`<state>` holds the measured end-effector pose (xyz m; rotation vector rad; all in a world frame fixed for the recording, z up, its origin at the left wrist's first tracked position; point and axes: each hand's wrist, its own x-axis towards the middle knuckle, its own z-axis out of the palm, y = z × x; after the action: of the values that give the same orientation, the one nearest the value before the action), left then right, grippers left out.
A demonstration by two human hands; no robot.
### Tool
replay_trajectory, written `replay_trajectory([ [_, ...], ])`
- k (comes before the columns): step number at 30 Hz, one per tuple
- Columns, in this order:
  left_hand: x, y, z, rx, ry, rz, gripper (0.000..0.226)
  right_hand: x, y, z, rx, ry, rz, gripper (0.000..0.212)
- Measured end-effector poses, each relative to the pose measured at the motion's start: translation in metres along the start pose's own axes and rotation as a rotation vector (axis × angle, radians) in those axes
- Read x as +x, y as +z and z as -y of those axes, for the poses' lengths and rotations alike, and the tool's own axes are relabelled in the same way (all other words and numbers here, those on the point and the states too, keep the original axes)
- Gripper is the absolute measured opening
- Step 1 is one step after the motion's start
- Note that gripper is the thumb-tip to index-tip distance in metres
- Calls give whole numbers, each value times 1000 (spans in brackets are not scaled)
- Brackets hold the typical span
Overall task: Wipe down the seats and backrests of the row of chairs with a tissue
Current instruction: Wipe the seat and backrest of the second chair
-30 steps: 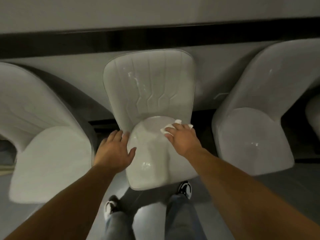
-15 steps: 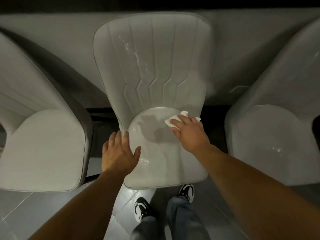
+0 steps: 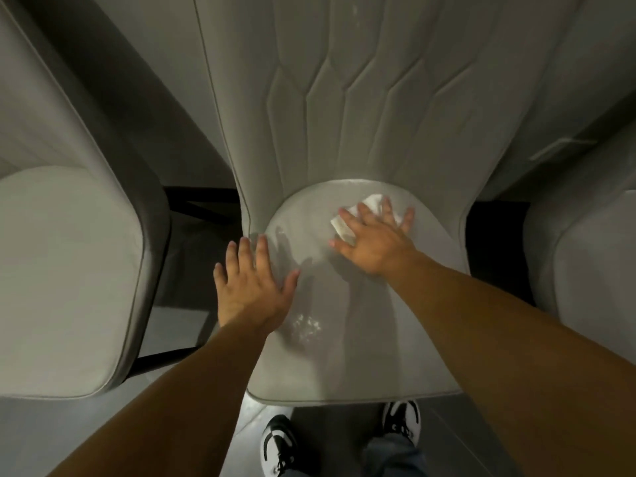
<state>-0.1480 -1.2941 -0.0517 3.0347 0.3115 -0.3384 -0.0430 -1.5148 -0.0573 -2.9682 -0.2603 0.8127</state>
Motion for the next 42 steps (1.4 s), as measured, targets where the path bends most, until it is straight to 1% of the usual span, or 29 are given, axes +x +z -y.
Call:
replay_trajectory([
  [3, 10, 33, 2, -74, -65, 13, 89, 19, 29, -3, 4, 62, -49, 81],
  [5, 15, 54, 6, -109, -100, 18, 87, 32, 43, -2, 9, 33, -142, 82],
  [8, 21, 75, 7, -251, -129, -65, 81, 48, 58, -5, -11, -21, -338, 80],
  [10, 21, 82, 6, -340, -136, -141, 78, 51, 66, -9, -18, -33, -412, 77],
  [13, 19, 84, 8, -391, -163, -211, 78, 58, 64, -13, 41, -50, -422, 74],
  [17, 26, 87, 3, -355, -282, -217, 82, 81, 48, -21, 57, -73, -415, 75],
  [21, 32, 91, 3, -316, -316, -235, 77, 92, 47, -15, 30, -49, -533, 70],
  [26, 36, 90, 6, -318, -339, -244, 72, 87, 45, -16, 174, -112, -595, 70],
  [29, 38, 93, 8, -316, -355, -259, 74, 86, 48, -19, 276, -129, -631, 64],
  [30, 39, 93, 9, -318, -361, -267, 75, 86, 46, -20, 301, -155, -645, 61],
  [32, 40, 93, 11, -316, -357, -280, 77, 90, 40, -14, 305, -270, -640, 55],
  [34, 40, 91, 11, -317, -356, -277, 76, 97, 32, 10, 269, -416, -533, 56],
  [35, 40, 91, 10, -314, -361, -280, 74, 100, 29, 27, 251, -455, -464, 59],
  [36, 39, 90, 10, -311, -364, -289, 73, 102, 27, 42, 235, -468, -437, 61],
  [39, 42, 85, 7, -319, -358, -317, 67, 103, 32, 61, 207, -493, -540, 55],
  [42, 42, 85, 6, -310, -357, -309, 62, 105, 30, 44, 150, -574, -530, 57],
])
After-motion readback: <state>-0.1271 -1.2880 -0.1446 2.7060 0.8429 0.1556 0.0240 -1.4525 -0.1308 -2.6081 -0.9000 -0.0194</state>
